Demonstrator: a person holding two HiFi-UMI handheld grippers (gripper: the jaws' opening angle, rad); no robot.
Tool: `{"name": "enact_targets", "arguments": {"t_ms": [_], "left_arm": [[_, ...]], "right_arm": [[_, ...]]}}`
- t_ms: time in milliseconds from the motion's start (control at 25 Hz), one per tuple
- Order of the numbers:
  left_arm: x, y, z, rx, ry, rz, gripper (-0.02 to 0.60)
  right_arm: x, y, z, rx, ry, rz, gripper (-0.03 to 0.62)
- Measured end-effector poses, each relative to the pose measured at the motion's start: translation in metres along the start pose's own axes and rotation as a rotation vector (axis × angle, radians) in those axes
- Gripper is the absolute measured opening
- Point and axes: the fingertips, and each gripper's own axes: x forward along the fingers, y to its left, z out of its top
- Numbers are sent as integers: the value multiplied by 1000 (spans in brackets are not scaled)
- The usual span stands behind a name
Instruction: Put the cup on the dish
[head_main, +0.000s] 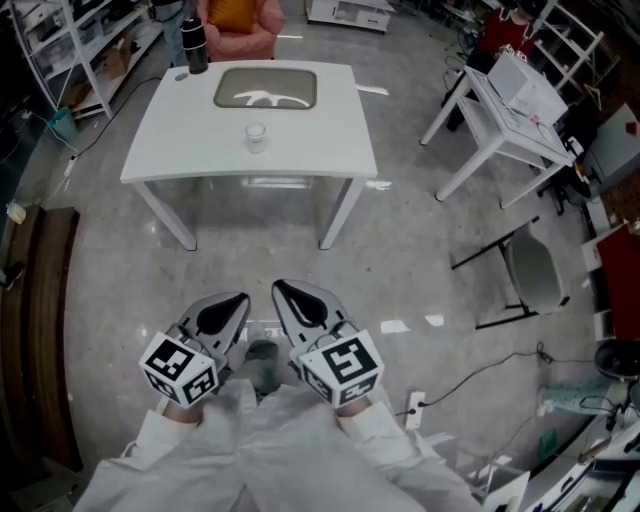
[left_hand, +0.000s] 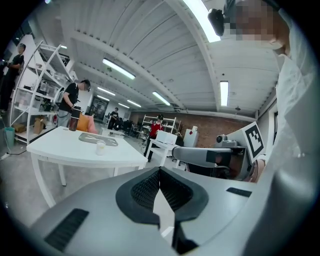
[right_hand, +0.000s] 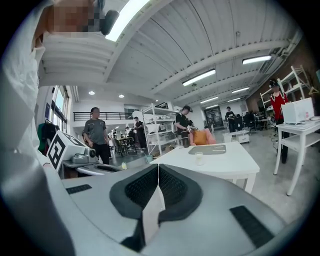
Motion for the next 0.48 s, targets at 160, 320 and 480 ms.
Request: {"name": "enact_targets", "arguments": {"t_ms": [160, 320, 480], "left_arm": [[23, 42, 26, 21, 10, -39, 8], [43, 84, 51, 47, 15, -62, 8], [58, 118, 62, 48, 26, -76, 8]], "right_arm": [[46, -21, 17, -1, 4, -22, 15], [91, -42, 32, 2, -17, -43, 15], [124, -55, 42, 4, -19, -58, 15]]}}
